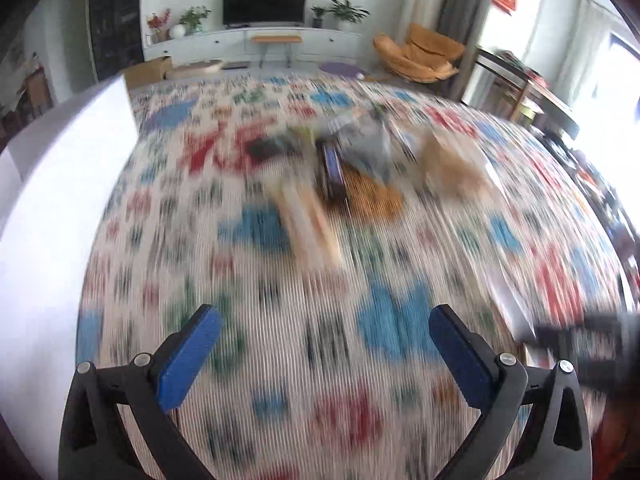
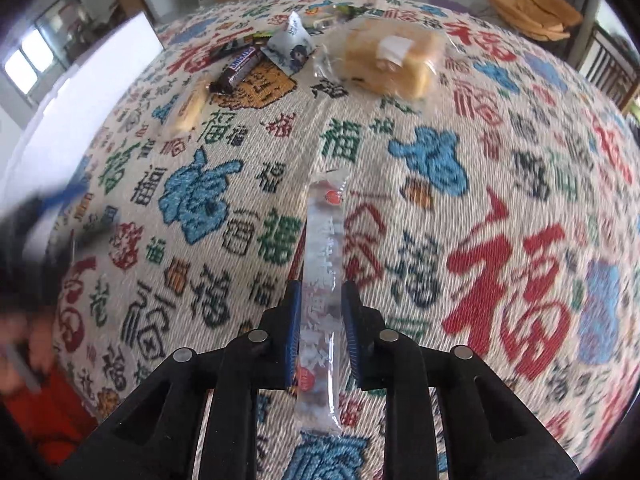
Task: Organize snacks
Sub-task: 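Lower the right tool onto the clear red-labelled jelly stick and close on it, then close the left tool on the wafer bar while the right tool holds the jelly stick, then carry both snacks over the white box and open both tools to drop them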
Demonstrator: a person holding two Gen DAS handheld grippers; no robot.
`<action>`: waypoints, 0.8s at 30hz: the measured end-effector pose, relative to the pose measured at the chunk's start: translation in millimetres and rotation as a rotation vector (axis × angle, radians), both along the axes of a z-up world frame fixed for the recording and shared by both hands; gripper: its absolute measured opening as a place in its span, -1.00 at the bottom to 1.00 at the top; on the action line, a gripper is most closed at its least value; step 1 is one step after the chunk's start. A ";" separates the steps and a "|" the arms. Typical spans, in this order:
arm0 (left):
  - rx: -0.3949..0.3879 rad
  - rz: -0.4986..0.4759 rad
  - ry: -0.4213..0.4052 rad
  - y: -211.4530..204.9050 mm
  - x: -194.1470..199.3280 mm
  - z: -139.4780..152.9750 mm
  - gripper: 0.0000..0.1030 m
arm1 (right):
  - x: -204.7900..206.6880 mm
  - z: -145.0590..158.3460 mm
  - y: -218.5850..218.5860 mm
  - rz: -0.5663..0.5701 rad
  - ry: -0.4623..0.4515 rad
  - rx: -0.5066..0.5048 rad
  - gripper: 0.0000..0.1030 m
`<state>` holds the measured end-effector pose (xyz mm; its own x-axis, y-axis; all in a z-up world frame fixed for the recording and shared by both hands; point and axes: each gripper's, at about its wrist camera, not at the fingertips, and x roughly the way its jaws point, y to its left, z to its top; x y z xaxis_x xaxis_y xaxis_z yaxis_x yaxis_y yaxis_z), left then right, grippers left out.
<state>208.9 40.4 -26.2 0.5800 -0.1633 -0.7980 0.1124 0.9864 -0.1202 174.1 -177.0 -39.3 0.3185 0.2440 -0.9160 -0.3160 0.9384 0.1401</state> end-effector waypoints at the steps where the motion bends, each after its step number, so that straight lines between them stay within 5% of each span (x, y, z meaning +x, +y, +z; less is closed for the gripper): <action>1: 0.009 0.019 0.017 0.2 19.3 -0.8 0.96 | -1.9 -1.4 -3.6 -0.005 -0.002 0.015 -0.51; 6: 0.023 0.051 0.137 -6.1 77.5 -25.4 0.07 | -3.1 -1.1 -13.8 -0.022 -0.004 0.067 -0.50; 8: 0.096 0.038 0.126 -11.8 79.6 -31.1 -0.38 | -2.9 0.3 -16.5 -0.019 0.000 0.066 -0.45; 9: 0.126 0.031 0.103 -14.8 78.0 -31.4 -0.44 | -1.5 0.7 -14.9 -0.013 -0.003 0.058 -0.41; 13: 0.022 0.001 0.060 3.7 59.9 -26.0 -0.45 | 3.5 -1.6 -4.6 0.016 -0.012 0.025 -0.32; 16: -0.068 -0.005 0.009 24.7 29.9 -9.9 -0.45 | 7.4 -4.8 3.4 0.020 -0.033 -0.020 -0.63; 24: -0.422 0.026 -0.177 93.1 -93.8 87.3 -0.45 | 10.9 28.7 -12.2 -0.096 0.019 0.249 -0.64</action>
<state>115.0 133.5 61.1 0.7098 -0.4366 -0.5528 0.1436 0.8580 -0.4932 185.0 -189.1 -10.6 0.3340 0.4321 -0.8377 -0.2219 0.8998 0.3756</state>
